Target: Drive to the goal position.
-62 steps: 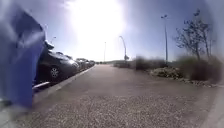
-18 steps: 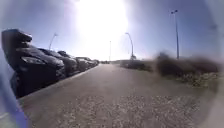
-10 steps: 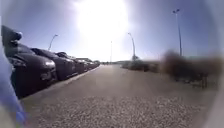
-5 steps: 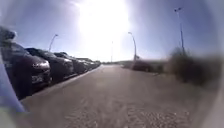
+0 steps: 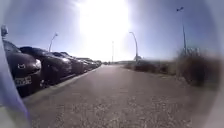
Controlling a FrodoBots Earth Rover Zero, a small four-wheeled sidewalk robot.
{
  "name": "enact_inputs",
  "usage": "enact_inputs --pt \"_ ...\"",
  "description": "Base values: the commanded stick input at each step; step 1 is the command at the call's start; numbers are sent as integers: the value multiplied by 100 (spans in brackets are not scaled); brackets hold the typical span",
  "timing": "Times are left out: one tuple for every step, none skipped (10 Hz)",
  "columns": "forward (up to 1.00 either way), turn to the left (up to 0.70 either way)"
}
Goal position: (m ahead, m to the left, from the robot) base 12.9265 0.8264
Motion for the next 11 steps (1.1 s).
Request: enact_inputs --pt "100 0" --pt "100 0" --pt "100 0" --pt "100 0" --pt "100 0" --pt "100 0" --pt "100 0" --pt "100 0" --pt "100 0" --pt "100 0" --pt "100 0"
